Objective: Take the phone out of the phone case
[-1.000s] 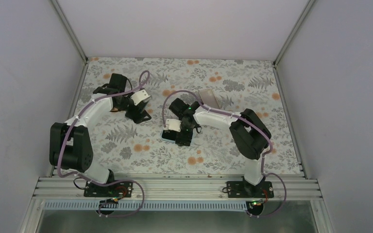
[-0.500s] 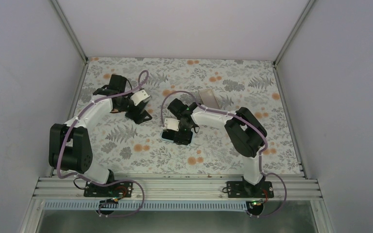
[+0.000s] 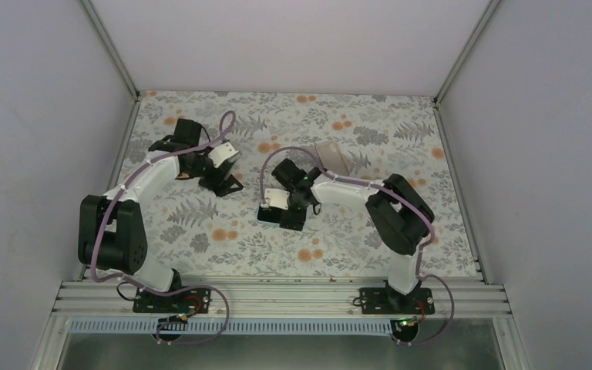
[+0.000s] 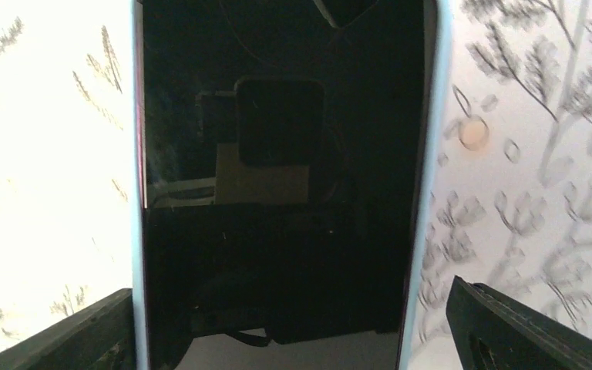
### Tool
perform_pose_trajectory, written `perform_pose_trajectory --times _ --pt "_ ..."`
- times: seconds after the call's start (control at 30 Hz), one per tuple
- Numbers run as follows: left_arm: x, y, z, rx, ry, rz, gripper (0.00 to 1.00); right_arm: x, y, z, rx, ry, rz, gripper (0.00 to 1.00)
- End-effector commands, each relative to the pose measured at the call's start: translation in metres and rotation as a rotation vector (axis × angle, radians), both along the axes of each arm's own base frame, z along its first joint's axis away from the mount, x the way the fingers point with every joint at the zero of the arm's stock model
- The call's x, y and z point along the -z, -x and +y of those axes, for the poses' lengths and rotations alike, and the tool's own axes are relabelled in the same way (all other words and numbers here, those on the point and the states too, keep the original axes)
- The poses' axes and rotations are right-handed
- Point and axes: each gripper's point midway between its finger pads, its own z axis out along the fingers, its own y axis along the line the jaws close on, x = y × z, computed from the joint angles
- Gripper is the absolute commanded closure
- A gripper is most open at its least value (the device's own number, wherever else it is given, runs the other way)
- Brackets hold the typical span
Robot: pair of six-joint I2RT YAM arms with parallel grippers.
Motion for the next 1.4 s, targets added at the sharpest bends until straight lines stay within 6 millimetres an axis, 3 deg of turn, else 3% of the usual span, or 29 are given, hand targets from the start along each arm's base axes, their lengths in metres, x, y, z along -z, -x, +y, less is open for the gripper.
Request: perform_pose_trajectory --times 0.0,0.07,0.17,0.23,0.27,0.33,0.37,0.43,0.5,0.63,0.87,1.2,1.37 --pt "-0.001 -0.015 -0.014 0.007 0.041 -0.011 0.00 -0.041 -0.023 -0.006 0.011 -0.074 -0.189 0.00" --pt "0.005 -0.023 -0.021 0.007 0.019 -0.012 0.02 -0.064 -0.022 -0.006 0.016 -0.115 -0.216 0.00" --pt "0.020 -0.028 -0.038 0.038 -0.015 0.026 0.06 -0.072 0.004 -0.014 -0.017 -0.099 -0.102 0.02" --pt "0.028 -0.031 -0.049 0.066 -0.043 0.030 0.08 -0.069 0.025 -0.021 -0.036 -0.080 -0.010 0.08" --pt "0.033 -0.033 -0.054 0.079 -0.061 0.031 0.10 -0.067 0.035 -0.025 -0.040 -0.068 0.035 0.17" --pt "0.042 -0.037 -0.061 0.098 -0.083 0.048 0.26 -0.063 0.049 -0.029 -0.037 -0.051 0.106 0.55" --pt "0.047 -0.039 -0.063 0.104 -0.093 0.060 0.40 -0.062 0.056 -0.030 -0.036 -0.051 0.142 0.73" --pt "0.054 -0.045 -0.064 0.106 -0.106 0.079 0.80 -0.058 0.066 -0.031 -0.032 -0.047 0.197 0.90" --pt "0.057 -0.047 -0.065 0.114 -0.115 0.080 0.97 -0.053 0.076 -0.032 -0.033 -0.041 0.234 0.96" --pt "0.060 -0.041 -0.069 0.143 -0.117 0.102 0.98 -0.039 0.086 -0.030 -0.045 -0.042 0.262 0.96" --pt "0.088 -0.022 -0.077 0.159 -0.167 0.179 0.98 -0.005 0.088 -0.028 -0.045 0.000 0.282 0.96" --pt "0.107 0.014 -0.064 0.178 -0.223 0.254 0.98 0.009 0.061 -0.034 0.014 0.033 0.161 0.96" --pt "0.108 0.031 -0.067 0.197 -0.213 0.283 0.98 0.012 0.038 -0.036 0.056 0.036 0.107 0.96"
